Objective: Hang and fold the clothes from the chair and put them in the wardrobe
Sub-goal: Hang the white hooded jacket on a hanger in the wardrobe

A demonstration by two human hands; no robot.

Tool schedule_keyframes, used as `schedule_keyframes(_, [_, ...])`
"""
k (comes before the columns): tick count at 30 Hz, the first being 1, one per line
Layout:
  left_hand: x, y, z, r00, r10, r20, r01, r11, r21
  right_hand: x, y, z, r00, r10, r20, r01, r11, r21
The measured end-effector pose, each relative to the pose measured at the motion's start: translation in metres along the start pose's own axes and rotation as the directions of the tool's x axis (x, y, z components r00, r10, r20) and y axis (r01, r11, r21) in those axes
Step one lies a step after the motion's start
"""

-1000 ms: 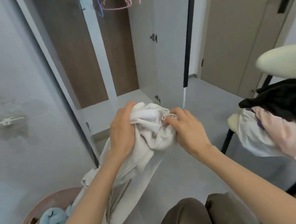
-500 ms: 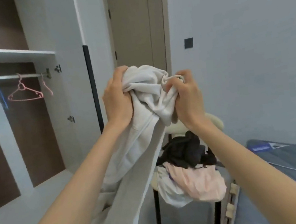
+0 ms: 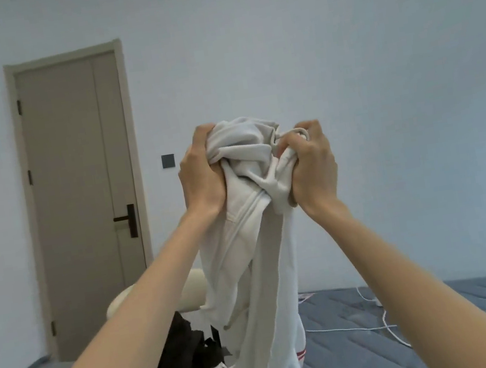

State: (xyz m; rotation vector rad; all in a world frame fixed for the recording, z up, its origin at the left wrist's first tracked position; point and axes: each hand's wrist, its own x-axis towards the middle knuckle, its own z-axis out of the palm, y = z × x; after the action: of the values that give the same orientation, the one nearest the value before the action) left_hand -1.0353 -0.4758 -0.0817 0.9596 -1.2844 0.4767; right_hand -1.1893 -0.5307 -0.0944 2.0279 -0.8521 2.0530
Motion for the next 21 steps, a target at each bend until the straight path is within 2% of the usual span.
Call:
schedule_keyframes(3, [-0.048,-0.015,0.038,0.986,-0.095,0.139,0.104,0.993,-0.055,-0.031,0.040,-0.017,0.995,0.094,0.012,-0.092,0.989,-0.111])
schedule_keyframes(5, [-0.084,-0.031,0.061,0.956,-0.178,0.235,0.200,0.977,-0.076,-0.058,0.067,-0.021,0.994,0.109,0.011,-0.104,0.969,-0.222])
schedule_keyframes(8, [-0.144,-0.058,0.088,0.875,-0.285,0.390,0.331,0.942,-0.054,-0.105,0.118,-0.026,0.984,0.139,0.111,-0.084,0.913,-0.399])
schedule_keyframes(11, [-0.203,-0.084,0.109,0.764,-0.314,0.564,0.376,0.927,0.007,-0.157,0.168,-0.029,0.948,0.231,0.218,-0.092,0.856,-0.508])
schedule_keyframes(15, [-0.280,-0.124,0.129,0.530,-0.346,0.774,0.407,0.905,0.126,-0.231,0.221,-0.033,0.849,0.325,0.417,0.003,0.786,-0.618])
schedule_keyframes(18, [-0.341,-0.146,0.134,0.304,-0.374,0.876,0.471,0.858,0.202,-0.285,0.248,-0.040,0.745,0.438,0.503,0.059,0.708,-0.703])
schedule_keyframes(19, [-0.361,-0.152,0.133,0.211,-0.370,0.905,0.498,0.837,0.226,-0.301,0.253,-0.042,0.692,0.485,0.534,0.107,0.664,-0.740])
schedule_keyframes(21, [-0.397,-0.162,0.129,0.037,-0.348,0.937,0.531,0.801,0.276,-0.330,0.259,-0.047,0.467,0.641,0.609,0.227,0.579,-0.783])
